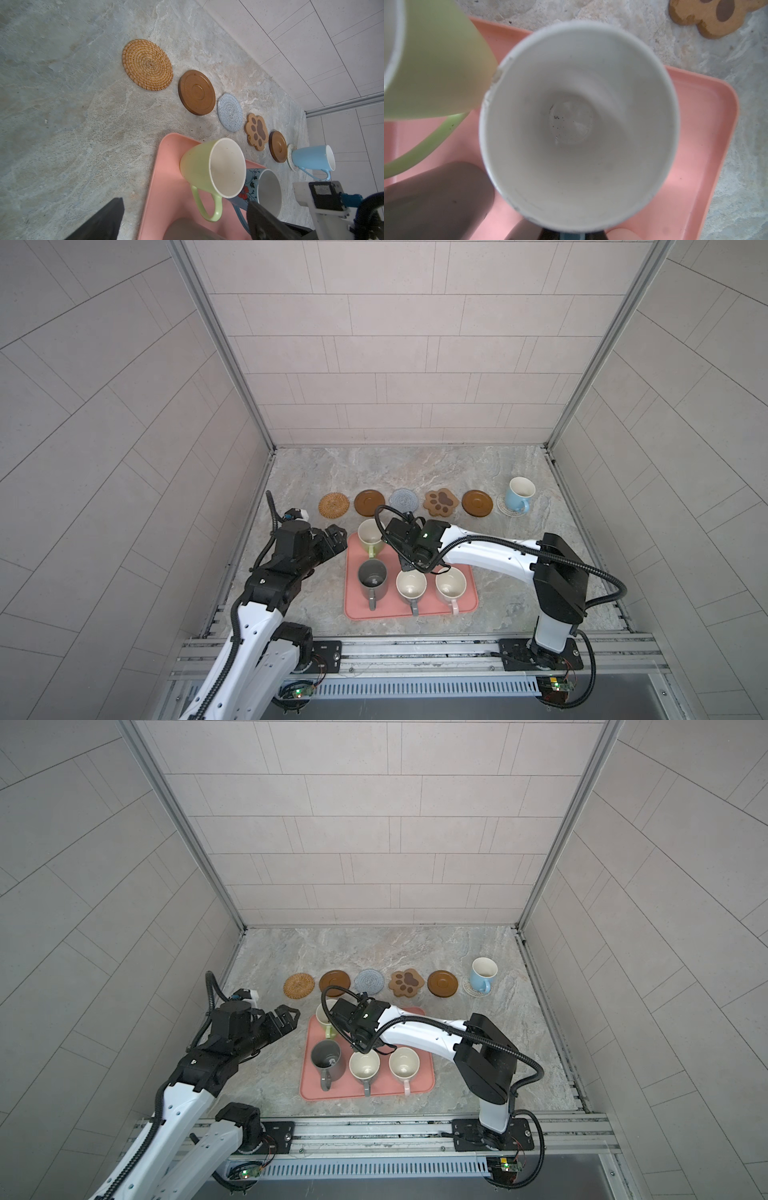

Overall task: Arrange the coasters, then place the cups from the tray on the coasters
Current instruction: 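Lower right gripper into the blue floral mug on the tray, then lift the blue floral mug with right gripper and carry it toward the coasters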

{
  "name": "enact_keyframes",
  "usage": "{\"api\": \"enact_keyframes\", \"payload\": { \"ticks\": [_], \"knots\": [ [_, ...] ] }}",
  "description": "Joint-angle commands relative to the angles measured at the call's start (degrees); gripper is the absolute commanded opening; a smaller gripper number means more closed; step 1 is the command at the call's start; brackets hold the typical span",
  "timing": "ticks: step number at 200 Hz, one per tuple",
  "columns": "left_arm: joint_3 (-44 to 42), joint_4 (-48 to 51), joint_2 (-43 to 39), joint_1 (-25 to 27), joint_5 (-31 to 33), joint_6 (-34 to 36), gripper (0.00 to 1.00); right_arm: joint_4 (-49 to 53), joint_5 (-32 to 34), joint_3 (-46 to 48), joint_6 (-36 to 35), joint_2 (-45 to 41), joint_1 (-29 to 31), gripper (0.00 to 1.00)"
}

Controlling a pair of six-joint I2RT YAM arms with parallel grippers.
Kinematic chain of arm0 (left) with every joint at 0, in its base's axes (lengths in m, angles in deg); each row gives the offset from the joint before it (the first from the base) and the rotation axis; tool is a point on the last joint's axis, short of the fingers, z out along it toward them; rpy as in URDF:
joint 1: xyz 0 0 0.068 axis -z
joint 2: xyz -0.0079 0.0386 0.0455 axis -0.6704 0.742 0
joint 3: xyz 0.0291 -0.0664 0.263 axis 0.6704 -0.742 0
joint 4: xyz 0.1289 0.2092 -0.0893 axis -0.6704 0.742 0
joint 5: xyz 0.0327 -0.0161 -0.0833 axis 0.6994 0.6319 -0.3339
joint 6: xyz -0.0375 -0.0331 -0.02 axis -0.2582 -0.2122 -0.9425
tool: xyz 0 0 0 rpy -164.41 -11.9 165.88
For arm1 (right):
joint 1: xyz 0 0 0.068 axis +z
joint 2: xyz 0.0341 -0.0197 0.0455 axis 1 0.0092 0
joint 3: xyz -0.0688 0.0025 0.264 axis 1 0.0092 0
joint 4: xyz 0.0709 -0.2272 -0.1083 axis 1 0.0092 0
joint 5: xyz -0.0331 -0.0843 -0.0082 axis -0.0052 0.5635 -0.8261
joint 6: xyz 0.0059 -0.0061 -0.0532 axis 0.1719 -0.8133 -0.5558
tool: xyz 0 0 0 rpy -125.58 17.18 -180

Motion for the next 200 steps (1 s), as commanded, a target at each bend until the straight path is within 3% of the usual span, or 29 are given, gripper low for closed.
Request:
{"api": "enact_keyframes", "payload": {
  "ticks": [1, 200],
  "knots": [
    [-0.7, 0.8, -0.7, 0.2, 1.1, -0.6, 1.0, 2.6, 2.8, 0.0, -0.5, -0.5, -0.3, 0.13],
    [0.2, 0.5, 0.2, 0.3, 1.1, -0.5, 1.0, 3.7, 4.1, 4.6, -6.3, -11.1, -11.2, 0.09]
  ]
}}
